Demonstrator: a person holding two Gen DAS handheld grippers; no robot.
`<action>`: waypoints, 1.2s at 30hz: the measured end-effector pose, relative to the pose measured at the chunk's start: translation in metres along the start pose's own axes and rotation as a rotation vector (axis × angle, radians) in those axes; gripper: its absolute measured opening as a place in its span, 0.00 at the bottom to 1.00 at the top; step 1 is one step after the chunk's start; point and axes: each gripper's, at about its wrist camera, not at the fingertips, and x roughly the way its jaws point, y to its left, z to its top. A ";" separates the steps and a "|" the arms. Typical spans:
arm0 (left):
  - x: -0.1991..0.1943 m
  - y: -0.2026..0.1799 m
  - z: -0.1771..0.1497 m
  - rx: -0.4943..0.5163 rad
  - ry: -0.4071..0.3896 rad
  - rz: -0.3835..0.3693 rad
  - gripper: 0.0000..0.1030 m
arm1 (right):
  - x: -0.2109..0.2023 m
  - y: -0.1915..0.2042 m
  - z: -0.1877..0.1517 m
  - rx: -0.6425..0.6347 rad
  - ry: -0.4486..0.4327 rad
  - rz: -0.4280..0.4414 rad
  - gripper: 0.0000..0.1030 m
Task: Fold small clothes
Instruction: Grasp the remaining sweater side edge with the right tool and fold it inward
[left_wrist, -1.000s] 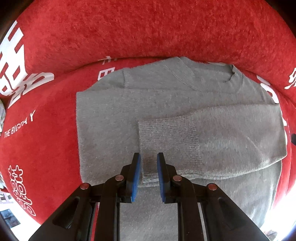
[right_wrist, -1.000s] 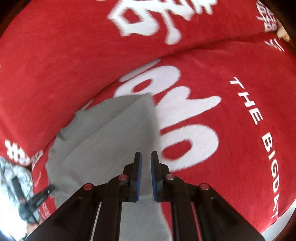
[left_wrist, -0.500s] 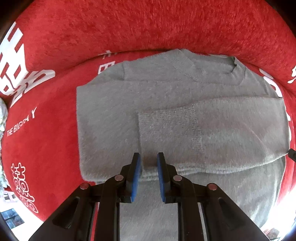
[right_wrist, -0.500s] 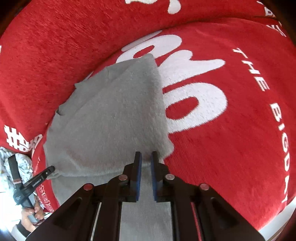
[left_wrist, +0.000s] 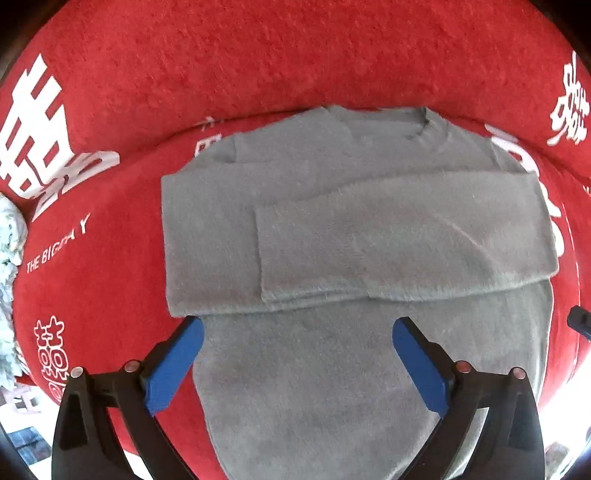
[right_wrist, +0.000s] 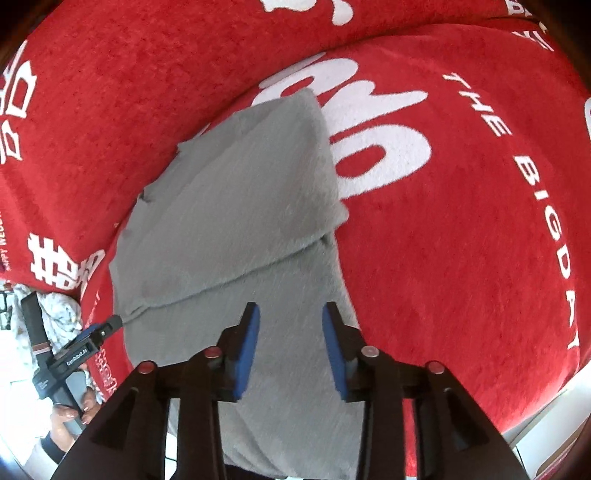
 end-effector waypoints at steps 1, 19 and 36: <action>0.000 -0.002 -0.003 -0.002 0.011 -0.006 0.99 | 0.001 0.001 -0.001 -0.002 0.004 0.002 0.46; 0.008 0.015 -0.041 -0.112 0.072 0.011 0.99 | 0.041 0.041 -0.020 0.002 0.127 0.235 0.77; 0.016 0.066 -0.086 -0.333 0.055 0.016 0.99 | 0.187 0.149 -0.006 0.272 0.330 0.455 0.41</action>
